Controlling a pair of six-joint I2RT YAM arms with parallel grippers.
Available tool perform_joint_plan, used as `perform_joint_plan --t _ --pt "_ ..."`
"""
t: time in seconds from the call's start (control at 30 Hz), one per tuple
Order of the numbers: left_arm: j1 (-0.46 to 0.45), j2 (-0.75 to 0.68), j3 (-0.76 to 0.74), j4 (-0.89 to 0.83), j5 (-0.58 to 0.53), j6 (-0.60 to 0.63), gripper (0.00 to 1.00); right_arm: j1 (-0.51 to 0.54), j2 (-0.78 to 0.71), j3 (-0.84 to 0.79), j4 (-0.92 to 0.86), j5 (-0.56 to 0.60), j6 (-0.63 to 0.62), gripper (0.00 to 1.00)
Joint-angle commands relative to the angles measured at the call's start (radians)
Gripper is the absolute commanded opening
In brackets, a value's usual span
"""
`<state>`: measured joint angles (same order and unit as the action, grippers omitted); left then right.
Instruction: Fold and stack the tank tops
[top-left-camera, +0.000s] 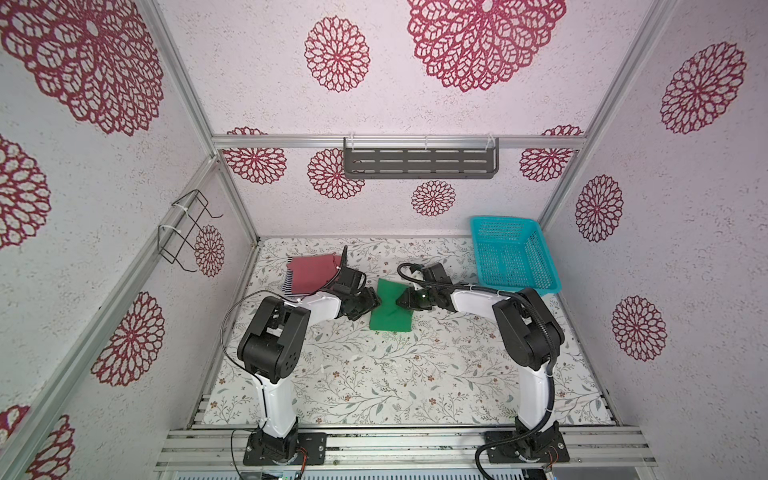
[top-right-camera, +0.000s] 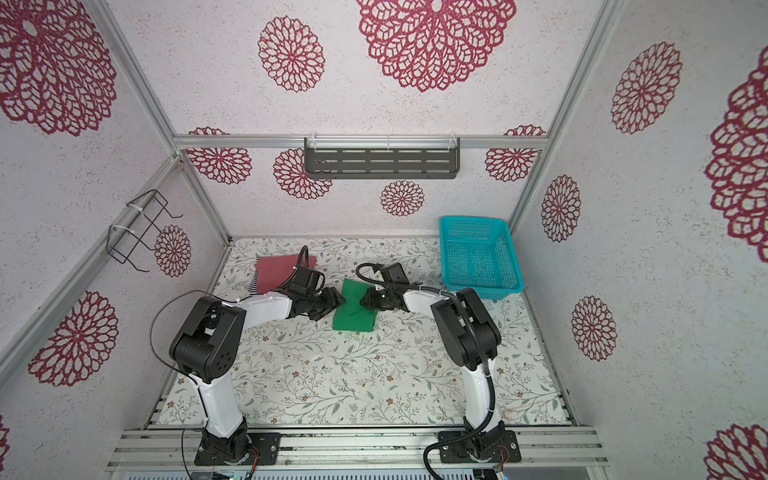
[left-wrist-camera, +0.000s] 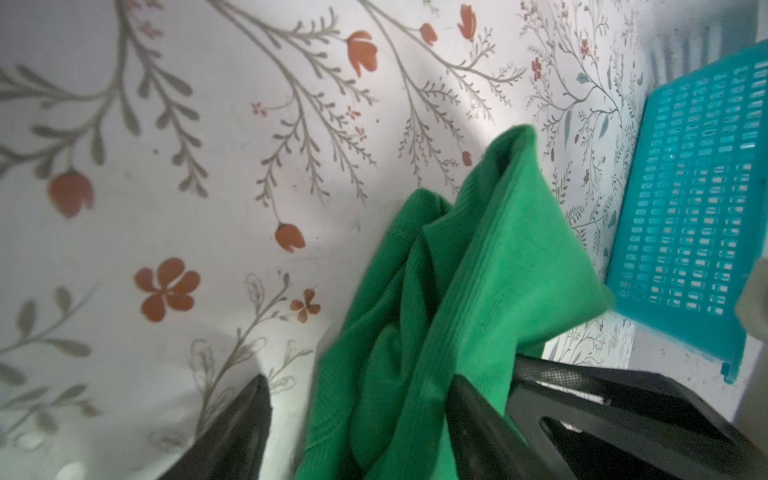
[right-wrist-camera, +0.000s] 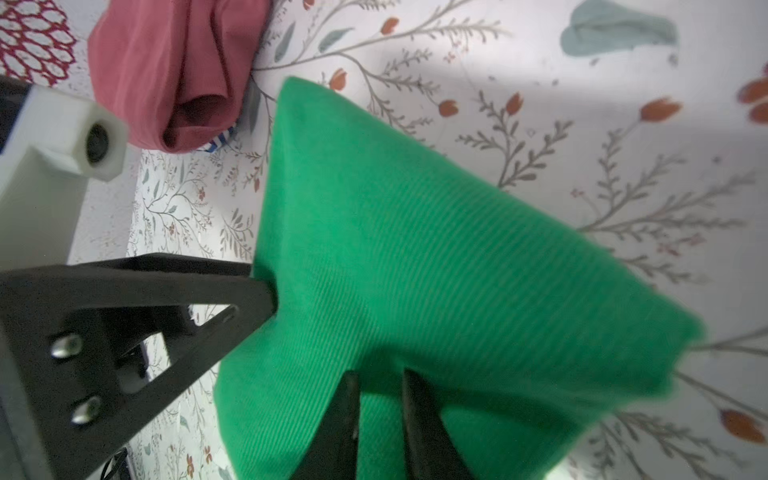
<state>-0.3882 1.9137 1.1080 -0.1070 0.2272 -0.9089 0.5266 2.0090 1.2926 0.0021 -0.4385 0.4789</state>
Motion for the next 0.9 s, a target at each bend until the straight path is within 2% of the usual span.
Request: perform_joint_plan --t 0.0,0.07,0.13,0.17,0.23,0.27,0.33,0.43,0.5,0.6,0.73,0.87 --pt "-0.003 -0.045 -0.002 0.028 -0.024 0.008 0.76 -0.022 -0.171 -0.004 -0.057 0.028 -0.07 0.34" --pt "0.0 -0.035 0.015 0.007 -0.037 0.025 0.77 -0.043 -0.239 -0.035 -0.082 0.053 -0.064 0.4" --pt "0.001 -0.008 0.032 0.003 -0.032 0.029 0.77 -0.062 -0.262 -0.056 -0.09 0.083 -0.045 0.42" --pt "0.0 0.007 0.036 0.013 -0.027 0.026 0.77 -0.07 -0.257 -0.064 -0.085 0.098 -0.031 0.4" --pt "-0.006 0.035 0.039 0.041 -0.009 0.008 0.73 -0.089 -0.219 -0.068 -0.047 0.083 0.014 0.3" --pt "-0.01 0.04 0.04 0.043 -0.012 0.007 0.7 -0.093 -0.197 -0.069 -0.014 0.066 0.028 0.27" --pt "-0.023 0.04 0.037 0.042 -0.03 0.005 0.56 -0.094 -0.138 -0.056 0.054 0.051 0.049 0.21" --pt "-0.037 0.04 0.023 0.061 -0.034 -0.011 0.44 -0.092 -0.042 -0.017 0.126 0.011 0.081 0.21" --pt "-0.046 0.083 0.014 0.062 -0.038 -0.019 0.38 -0.092 0.011 0.002 0.152 -0.002 0.089 0.21" --pt "-0.056 0.081 -0.018 0.079 -0.051 -0.04 0.32 -0.093 0.027 0.035 0.093 0.027 0.04 0.21" --pt "-0.08 0.061 -0.073 0.104 -0.061 -0.088 0.21 -0.108 -0.057 0.05 -0.02 0.086 -0.034 0.25" --pt "-0.149 -0.062 -0.125 0.094 -0.115 -0.128 0.21 -0.123 -0.184 0.014 -0.111 0.144 -0.084 0.4"
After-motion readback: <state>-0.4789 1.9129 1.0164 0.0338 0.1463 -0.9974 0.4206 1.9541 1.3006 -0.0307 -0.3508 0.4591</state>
